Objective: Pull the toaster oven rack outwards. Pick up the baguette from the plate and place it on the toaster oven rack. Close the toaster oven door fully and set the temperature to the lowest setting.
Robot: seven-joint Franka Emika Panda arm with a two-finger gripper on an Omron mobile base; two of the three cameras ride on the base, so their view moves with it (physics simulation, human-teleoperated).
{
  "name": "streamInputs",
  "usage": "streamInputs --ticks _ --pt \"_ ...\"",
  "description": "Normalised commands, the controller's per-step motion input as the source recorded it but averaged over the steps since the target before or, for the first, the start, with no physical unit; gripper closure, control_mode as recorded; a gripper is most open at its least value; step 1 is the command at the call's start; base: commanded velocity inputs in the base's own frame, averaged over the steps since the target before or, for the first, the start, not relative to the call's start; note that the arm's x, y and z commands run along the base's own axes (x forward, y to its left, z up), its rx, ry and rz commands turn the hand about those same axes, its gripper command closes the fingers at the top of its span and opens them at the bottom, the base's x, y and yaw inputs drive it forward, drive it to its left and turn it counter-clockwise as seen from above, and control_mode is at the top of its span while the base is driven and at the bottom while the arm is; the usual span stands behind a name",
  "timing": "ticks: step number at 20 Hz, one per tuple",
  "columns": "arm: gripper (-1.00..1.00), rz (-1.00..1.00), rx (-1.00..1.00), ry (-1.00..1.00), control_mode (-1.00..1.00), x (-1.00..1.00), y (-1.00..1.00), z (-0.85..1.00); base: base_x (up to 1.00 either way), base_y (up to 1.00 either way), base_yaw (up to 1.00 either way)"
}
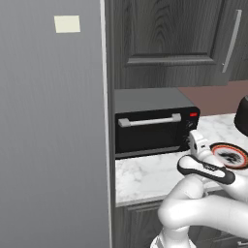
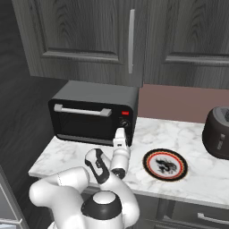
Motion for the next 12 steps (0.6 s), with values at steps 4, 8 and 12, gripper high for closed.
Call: streamInputs --ticks 4,8,12 --pt "1.00 0.00 -0.18 0.00 -1.00 0.00 0.00 -0.09 0.00 0.00 0.00" --pt "1.00 0.00 -0.17 0.00 -1.00 0.00 0.00 -0.12 0.00 0.00 0.00" --pt "1.00 0.00 -0.15 -0.01 -1.00 0.00 0.00 -0.13 0.00 0.00 0.00"
